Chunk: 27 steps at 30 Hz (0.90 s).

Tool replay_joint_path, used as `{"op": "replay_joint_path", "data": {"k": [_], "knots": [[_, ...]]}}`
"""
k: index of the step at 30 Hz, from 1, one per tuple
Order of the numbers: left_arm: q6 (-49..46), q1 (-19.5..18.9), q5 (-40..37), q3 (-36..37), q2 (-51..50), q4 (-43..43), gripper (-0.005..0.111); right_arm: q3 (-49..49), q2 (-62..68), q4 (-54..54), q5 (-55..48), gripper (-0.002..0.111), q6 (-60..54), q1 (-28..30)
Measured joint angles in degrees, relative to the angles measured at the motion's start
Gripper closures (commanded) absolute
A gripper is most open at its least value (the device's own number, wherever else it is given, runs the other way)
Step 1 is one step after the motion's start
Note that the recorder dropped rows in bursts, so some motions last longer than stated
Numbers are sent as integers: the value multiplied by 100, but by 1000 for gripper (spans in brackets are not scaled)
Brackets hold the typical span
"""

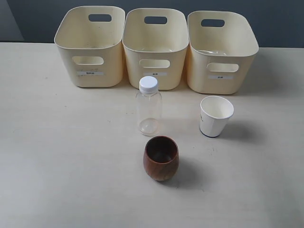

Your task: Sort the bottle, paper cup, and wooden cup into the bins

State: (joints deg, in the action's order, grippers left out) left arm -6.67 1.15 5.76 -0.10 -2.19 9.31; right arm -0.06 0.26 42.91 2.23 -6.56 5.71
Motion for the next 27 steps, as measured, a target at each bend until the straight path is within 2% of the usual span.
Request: {"op": "replay_joint_path", "data": {"k": [9,18,21,27], "knots": [[0,0,0,0,0,0,107,0,0,250,-148,91,13,0],[0,0,0,0,0,0,107,0,0,-288,-161,91,-161,0],[0,0,0,0,0,0,107,0,0,55,-27,91,-190,0],[0,0,0,0,0,0,107,-737,-10,117,97,91,-202,0]]}}
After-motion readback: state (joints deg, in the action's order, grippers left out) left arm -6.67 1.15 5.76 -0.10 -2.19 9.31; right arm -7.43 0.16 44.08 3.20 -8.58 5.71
